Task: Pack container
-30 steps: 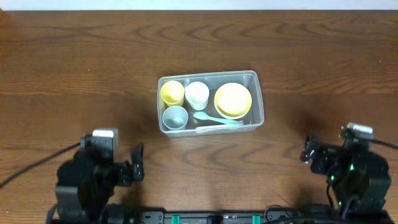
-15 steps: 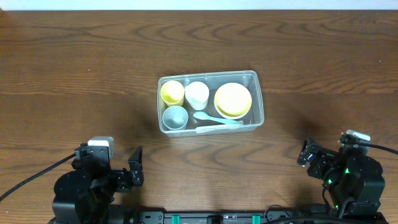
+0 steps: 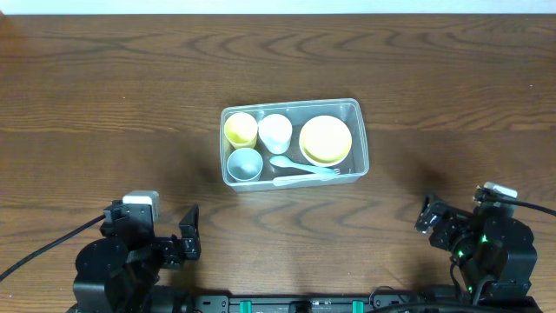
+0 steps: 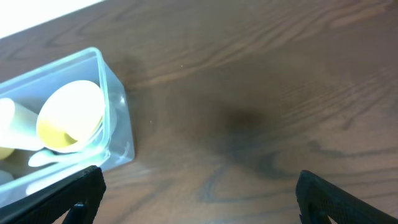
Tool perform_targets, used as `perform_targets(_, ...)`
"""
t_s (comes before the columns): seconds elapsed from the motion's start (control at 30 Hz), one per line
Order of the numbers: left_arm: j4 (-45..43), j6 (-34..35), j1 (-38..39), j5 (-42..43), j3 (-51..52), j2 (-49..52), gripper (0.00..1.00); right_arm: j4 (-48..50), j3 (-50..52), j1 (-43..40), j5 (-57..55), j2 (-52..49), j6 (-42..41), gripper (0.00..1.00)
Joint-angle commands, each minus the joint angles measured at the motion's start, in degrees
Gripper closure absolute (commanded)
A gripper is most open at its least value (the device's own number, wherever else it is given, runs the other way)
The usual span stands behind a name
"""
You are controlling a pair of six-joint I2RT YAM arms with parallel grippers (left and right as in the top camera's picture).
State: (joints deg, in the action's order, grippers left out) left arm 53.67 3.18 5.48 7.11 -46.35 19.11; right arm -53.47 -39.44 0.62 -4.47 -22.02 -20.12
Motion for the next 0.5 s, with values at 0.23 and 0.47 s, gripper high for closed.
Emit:
perform_targets(0.23,0.04,0.55,0.11,-0.24,0.37,-0.09,0.02,20.76,17.09,3.21,6.36,14.47,11.67,0.01)
perform_targets(0.47,0.04,0.52,0.11,-0.24,0.37,-0.11,0.02,41.70,28.13,3.21,10.71,21.40,16.87,0.01)
